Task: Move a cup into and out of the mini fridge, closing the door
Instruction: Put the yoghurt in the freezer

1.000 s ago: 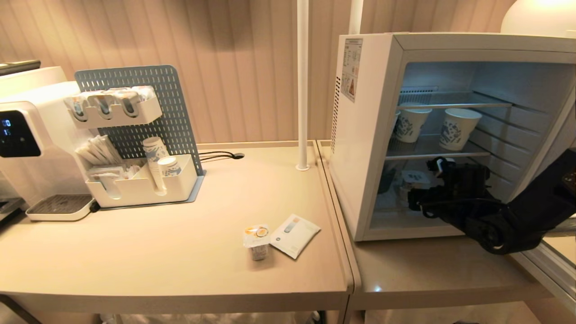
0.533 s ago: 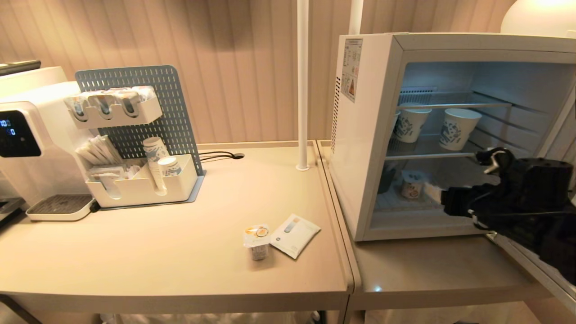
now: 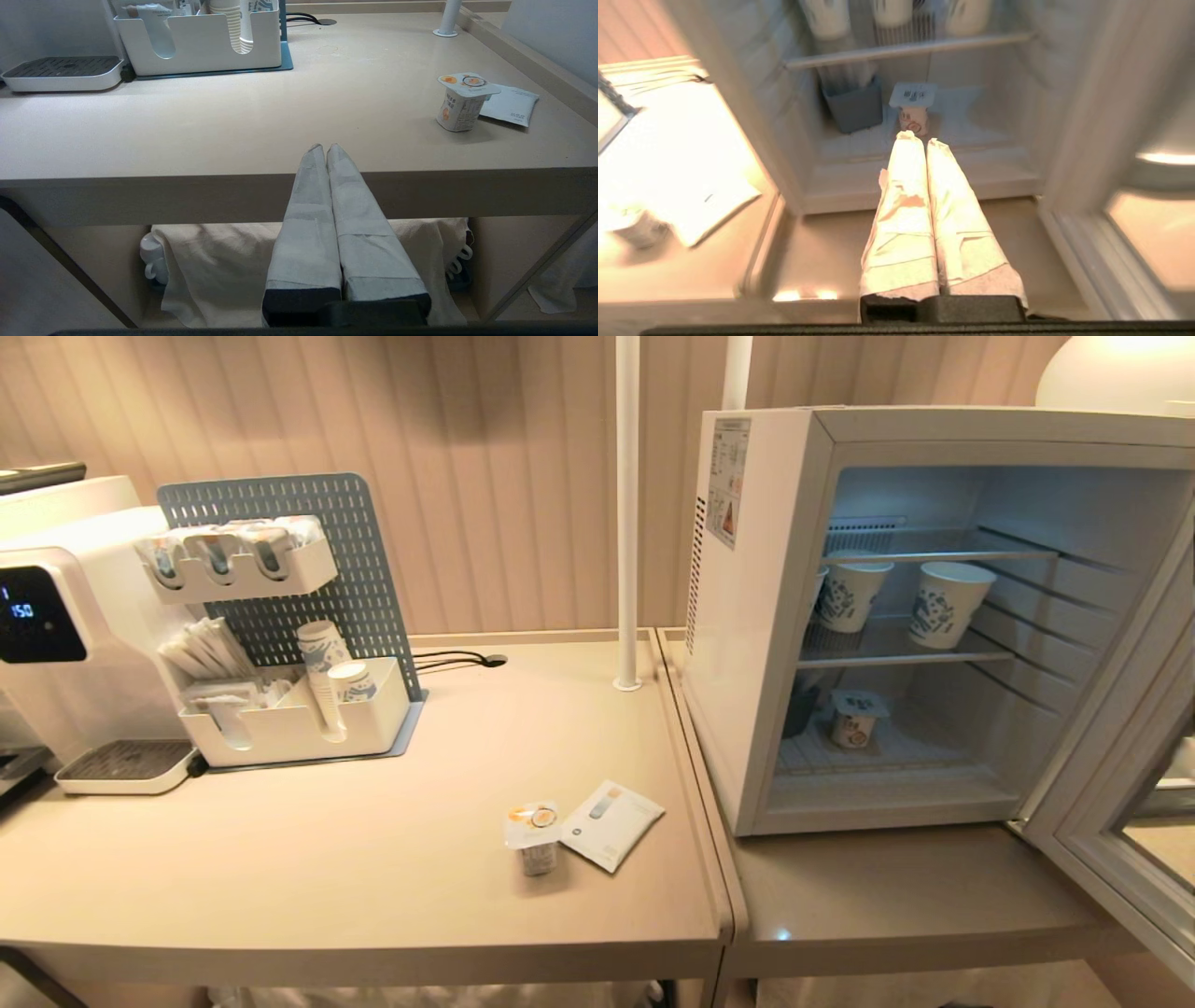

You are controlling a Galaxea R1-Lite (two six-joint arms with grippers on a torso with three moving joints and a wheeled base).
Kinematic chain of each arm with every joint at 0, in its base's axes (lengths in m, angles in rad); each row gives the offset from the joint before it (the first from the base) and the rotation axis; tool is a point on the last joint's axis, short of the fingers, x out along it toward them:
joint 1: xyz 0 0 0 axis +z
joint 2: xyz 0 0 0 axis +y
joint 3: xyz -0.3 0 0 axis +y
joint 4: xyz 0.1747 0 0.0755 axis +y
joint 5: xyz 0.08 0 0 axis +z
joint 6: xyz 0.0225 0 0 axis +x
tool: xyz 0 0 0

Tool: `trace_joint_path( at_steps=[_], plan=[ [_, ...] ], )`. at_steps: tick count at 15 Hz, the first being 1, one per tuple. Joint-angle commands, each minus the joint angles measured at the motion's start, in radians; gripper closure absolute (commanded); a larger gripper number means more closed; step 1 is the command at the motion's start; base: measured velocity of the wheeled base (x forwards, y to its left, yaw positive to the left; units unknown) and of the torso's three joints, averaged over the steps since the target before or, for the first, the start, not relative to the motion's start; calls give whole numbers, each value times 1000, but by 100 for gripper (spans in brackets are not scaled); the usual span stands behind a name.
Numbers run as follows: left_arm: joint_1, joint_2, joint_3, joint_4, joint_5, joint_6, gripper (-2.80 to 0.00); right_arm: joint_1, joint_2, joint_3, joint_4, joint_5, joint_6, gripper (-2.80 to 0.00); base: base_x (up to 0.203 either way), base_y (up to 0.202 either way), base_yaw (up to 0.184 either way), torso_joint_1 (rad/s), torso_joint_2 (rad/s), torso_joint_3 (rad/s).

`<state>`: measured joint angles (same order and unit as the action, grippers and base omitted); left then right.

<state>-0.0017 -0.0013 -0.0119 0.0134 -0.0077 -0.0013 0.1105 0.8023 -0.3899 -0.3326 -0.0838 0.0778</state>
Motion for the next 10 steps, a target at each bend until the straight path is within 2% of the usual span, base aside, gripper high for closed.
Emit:
trace_joint_path(
  at_steps=[1,3,5,6,7,8,10],
  plan=[
    [0,0,1,-1,0,0,0,-23,-382,-119,575,-9,8,0,0,0,0,0,0,0],
    [0,0,3,-3,0,-3,0,-123,-524,-202,828,-34,28,0,0,0,0,0,0,0],
    [0,0,3,-3,0,-3,0,-126,-625,-204,866,-55,49,0,0,0,0,0,0,0],
    [0,0,3,-3,0,-3,0,-120,-698,-184,848,-33,35,0,0,0,0,0,0,0],
    [0,-1,1,-1,0,-2,0,-117,-764,-136,788,-12,13,0,0,0,0,0,0,0],
    [0,0,0,-1,0,-2,0,-115,-802,-40,661,-15,-6,0,0,0,0,0,0,0],
    [0,0,3,-2,0,-2,0,-113,-807,222,384,-17,-81,0,0,0,0,0,0,0]
  ],
)
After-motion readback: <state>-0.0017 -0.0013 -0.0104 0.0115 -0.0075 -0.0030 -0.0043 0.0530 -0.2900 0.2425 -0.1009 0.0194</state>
